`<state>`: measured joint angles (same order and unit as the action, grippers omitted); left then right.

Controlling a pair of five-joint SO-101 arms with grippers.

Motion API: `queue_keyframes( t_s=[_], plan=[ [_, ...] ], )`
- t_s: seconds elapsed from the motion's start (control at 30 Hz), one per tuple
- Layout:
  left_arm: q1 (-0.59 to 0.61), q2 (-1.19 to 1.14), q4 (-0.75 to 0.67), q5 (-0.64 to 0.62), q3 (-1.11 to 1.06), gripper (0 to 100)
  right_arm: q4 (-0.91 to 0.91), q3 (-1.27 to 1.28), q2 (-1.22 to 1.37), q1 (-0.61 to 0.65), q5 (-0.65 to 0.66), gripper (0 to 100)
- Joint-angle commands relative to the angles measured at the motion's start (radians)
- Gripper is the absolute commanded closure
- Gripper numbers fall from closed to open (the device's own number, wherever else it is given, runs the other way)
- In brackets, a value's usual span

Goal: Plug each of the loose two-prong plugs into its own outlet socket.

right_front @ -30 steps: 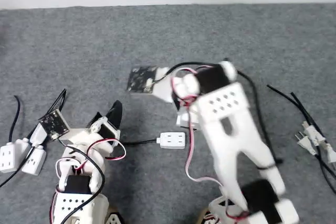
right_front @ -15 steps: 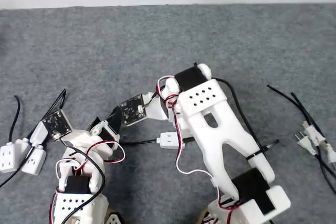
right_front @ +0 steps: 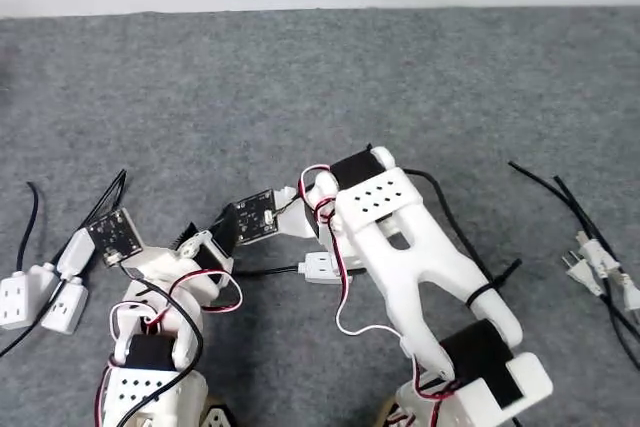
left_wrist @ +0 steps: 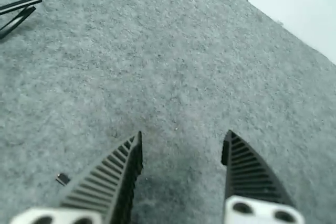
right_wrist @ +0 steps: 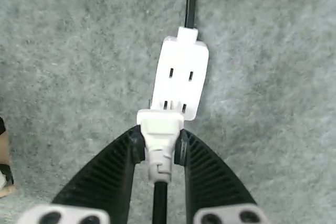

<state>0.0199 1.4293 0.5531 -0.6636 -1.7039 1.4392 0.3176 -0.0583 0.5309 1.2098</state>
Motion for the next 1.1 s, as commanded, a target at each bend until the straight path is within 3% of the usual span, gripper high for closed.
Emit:
queue_keyframes(
  t_s=[0.0,1.07],
  plan=[
    [-0.009,0.006,0.006,0.006,0.013,77,-0.019,-0.006,-0.008,-0.039,-0.006,99.0],
    [-0.011,0.006,0.006,0.006,0.013,77,-0.193,0.057,0.245,-0.059,0.015,99.0]
  ],
)
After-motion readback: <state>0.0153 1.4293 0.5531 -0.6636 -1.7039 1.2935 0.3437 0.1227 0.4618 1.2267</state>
